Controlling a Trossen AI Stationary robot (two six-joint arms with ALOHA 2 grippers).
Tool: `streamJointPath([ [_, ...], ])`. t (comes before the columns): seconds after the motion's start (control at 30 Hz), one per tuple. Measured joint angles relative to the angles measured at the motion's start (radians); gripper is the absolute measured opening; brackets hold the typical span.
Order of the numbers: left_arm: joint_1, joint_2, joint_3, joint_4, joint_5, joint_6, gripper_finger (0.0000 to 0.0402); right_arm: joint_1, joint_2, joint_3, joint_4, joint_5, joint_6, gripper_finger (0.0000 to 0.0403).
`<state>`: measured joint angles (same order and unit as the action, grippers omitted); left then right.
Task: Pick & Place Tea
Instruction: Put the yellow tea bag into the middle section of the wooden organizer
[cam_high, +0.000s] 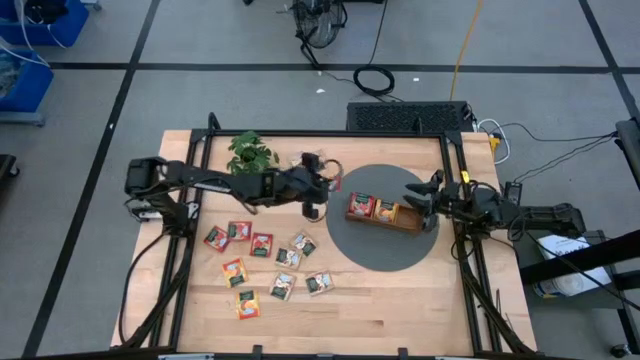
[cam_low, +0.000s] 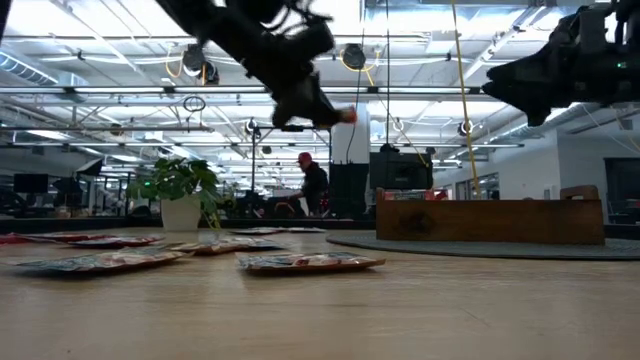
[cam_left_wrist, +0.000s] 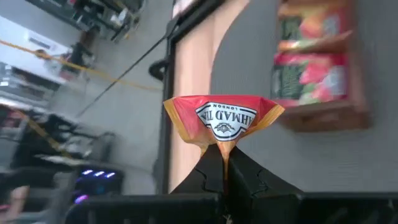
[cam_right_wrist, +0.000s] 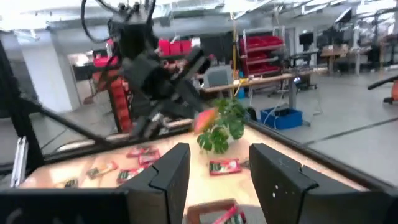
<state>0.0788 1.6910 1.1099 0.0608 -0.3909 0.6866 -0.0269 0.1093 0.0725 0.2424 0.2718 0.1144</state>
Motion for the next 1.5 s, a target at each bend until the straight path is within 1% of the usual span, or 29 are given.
streamJointPath([
  [0.07, 0.000, 0.055, 0.044, -0.005, -0.030, 0.039, 0.0002, 0.000, 0.048, -0.019, 0.104, -0.022, -0.031, 0.0151],
  [0.2, -0.005, 0.126, 0.109, -0.003, -0.056, 0.100, 0.0004, 0.000, 0.164, -0.024, 0.196, -0.035, -0.071, 0.0151],
  [0.33, -0.016, 0.150, 0.142, -0.005, -0.071, 0.152, 0.0003, 0.000, 0.296, -0.025, 0.362, -0.033, -0.036, 0.0151],
  [0.43, -0.028, 0.149, 0.157, 0.007, -0.102, 0.184, 0.0003, -0.001, 0.401, -0.017, 0.434, -0.033, -0.016, 0.0151],
  [0.53, -0.047, 0.149, 0.165, 0.023, -0.136, 0.247, 0.0003, -0.009, 0.511, 0.013, 0.436, -0.033, -0.005, 0.0151],
  [0.73, -0.082, 0.149, 0.174, 0.023, -0.149, 0.327, 0.0003, -0.052, 0.728, 0.115, 0.502, -0.037, -0.033, 0.0151],
  [0.83, -0.098, 0.149, 0.174, 0.018, -0.199, 0.365, 0.0003, -0.078, 0.818, 0.165, 0.512, -0.038, -0.046, 0.0151],
  [0.93, -0.117, 0.149, 0.174, 0.006, -0.256, 0.469, 0.0002, -0.102, 0.892, 0.212, 0.517, -0.054, -0.046, 0.0151],
  [1.03, -0.133, 0.149, 0.174, -0.046, -0.316, 0.622, 0.0003, -0.120, 0.954, 0.252, 0.512, -0.106, -0.031, 0.0151],
  [1.13, -0.140, 0.149, 0.173, -0.105, -0.365, 0.711, 0.0007, -0.141, 0.996, 0.291, 0.518, -0.159, 0.010, 0.0151],
  [1.27, -0.140, 0.149, 0.173, -0.158, -0.411, 0.781, 0.0004, -0.166, 1.050, 0.327, 0.512, -0.223, 0.064, 0.0151],
  [1.37, -0.140, 0.149, 0.173, -0.157, -0.450, 0.813, 0.0005, -0.173, 1.085, 0.341, 0.517, -0.224, 0.067, 0.0151],
  [1.5, -0.143, 0.149, 0.172, -0.139, -0.452, 0.825, 0.0007, -0.183, 1.136, 0.352, 0.552, -0.224, 0.046, 0.0151],
])
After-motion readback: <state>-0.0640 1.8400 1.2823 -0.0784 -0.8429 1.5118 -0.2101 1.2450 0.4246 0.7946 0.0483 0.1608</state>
